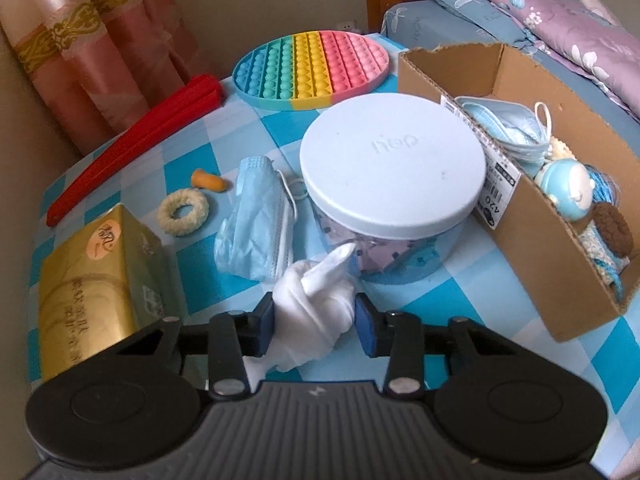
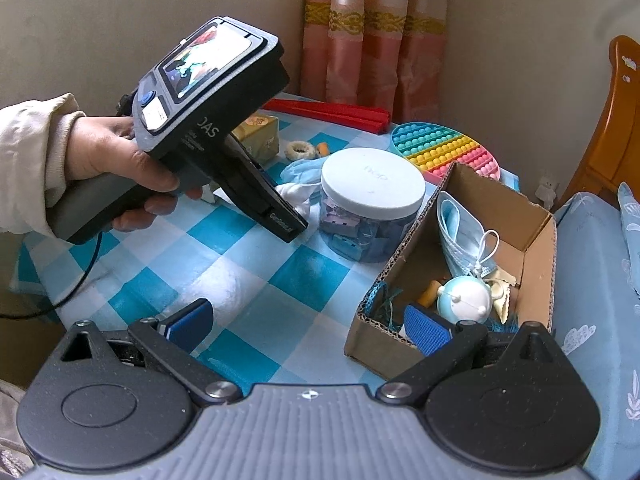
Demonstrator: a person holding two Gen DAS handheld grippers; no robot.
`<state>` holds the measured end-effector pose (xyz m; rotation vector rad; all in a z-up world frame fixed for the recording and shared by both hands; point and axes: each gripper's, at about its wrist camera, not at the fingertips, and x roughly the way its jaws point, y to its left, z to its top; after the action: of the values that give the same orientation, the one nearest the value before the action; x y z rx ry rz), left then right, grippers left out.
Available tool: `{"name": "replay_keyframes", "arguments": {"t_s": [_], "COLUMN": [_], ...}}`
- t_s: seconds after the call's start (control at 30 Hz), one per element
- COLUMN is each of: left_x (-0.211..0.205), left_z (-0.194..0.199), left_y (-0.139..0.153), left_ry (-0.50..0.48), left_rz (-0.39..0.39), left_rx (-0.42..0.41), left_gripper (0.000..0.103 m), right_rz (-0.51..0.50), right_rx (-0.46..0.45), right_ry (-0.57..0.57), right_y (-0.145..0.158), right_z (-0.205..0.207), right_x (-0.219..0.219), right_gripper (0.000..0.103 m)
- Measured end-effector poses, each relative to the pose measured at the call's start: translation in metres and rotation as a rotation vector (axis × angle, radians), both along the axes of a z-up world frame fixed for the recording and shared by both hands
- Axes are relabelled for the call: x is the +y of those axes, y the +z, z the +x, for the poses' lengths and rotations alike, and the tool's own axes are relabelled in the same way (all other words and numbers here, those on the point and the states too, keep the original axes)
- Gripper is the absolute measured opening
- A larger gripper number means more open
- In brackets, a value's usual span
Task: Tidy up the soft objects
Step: 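Grasp the white glove with the left gripper, then grasp the second blue face mask with the right gripper while the left gripper holds the glove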
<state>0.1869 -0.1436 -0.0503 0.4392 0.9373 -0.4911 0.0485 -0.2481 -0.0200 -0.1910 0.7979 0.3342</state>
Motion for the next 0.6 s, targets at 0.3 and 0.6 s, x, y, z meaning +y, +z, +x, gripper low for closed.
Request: {"name": "replay_keyframes", "arguments": {"t_s": [0.3,0.6], "left_x": [0.013,0.034], "left_z": [-0.037,-0.083], "left_y": [0.030,0.048], "left_ry": [0.013,0.061], "left_rz": [-0.013,-0.028], "left_rx": [0.009,-0.006], "left_gripper": [0.040,0.040], "right_rz": [0.029,0.011], "right_rx": [-0.004,-0.010], "right_ry": [0.019,0.053], "right_y": [0.003,0.013], "right_z": [0.000,0.018], "right_x": [-0.003,-0.001], "right_gripper": [0.103,0.103]}}
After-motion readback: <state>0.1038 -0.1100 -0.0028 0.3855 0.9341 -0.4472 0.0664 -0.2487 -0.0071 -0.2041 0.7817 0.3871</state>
